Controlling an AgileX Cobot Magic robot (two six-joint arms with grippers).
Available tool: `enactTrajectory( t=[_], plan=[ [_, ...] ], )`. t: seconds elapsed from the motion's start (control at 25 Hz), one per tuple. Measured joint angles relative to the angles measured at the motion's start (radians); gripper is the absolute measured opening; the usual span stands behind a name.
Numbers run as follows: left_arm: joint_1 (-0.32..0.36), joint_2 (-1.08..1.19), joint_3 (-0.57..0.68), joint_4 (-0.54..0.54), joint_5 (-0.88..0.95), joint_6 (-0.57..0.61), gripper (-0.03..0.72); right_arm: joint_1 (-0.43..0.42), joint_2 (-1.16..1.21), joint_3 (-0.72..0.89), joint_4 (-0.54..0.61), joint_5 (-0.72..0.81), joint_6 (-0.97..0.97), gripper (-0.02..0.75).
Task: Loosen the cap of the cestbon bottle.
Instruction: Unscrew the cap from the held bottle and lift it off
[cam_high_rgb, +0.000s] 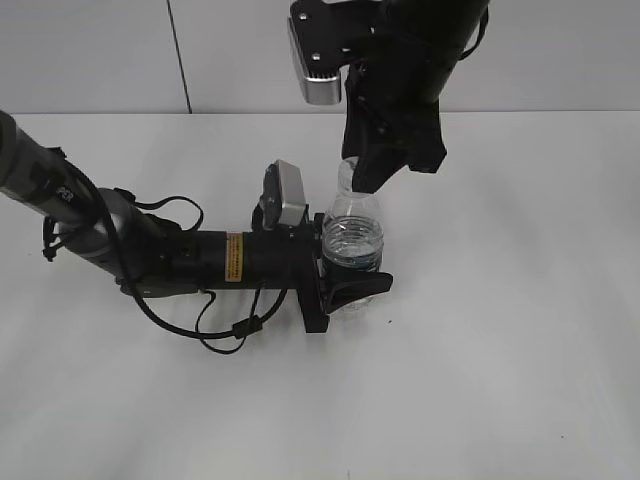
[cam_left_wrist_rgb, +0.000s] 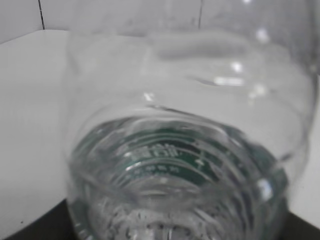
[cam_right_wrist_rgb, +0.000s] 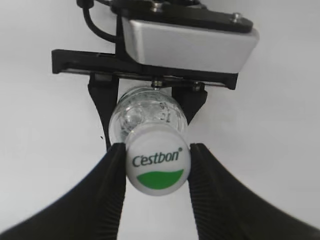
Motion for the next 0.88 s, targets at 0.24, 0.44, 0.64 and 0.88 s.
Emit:
enactTrajectory(
  t=[0.24,0.44,0.64,0.88],
  plan=[
    [0.0,0.0,0.0,0.002,-0.003,0.004,0.402,0.0,0.0,0.0,0.006,-0.007,-0.263,0.296],
    [0.0,0.0,0.0,0.002,-0.003,0.004,0.402,0.0,0.0,0.0,0.006,-0.008,-0.297,0.296],
    [0.0,0.0,0.0,0.002,-0.003,0.004,0.402,0.0,0.0,0.0,0.006,-0.009,-0.299,0.296],
    [0.0,0.0,0.0,0.002,-0.005,0.002,0.402,-0.001,0.0,0.0,0.01,-0.011,-0.274,0.317]
  ],
)
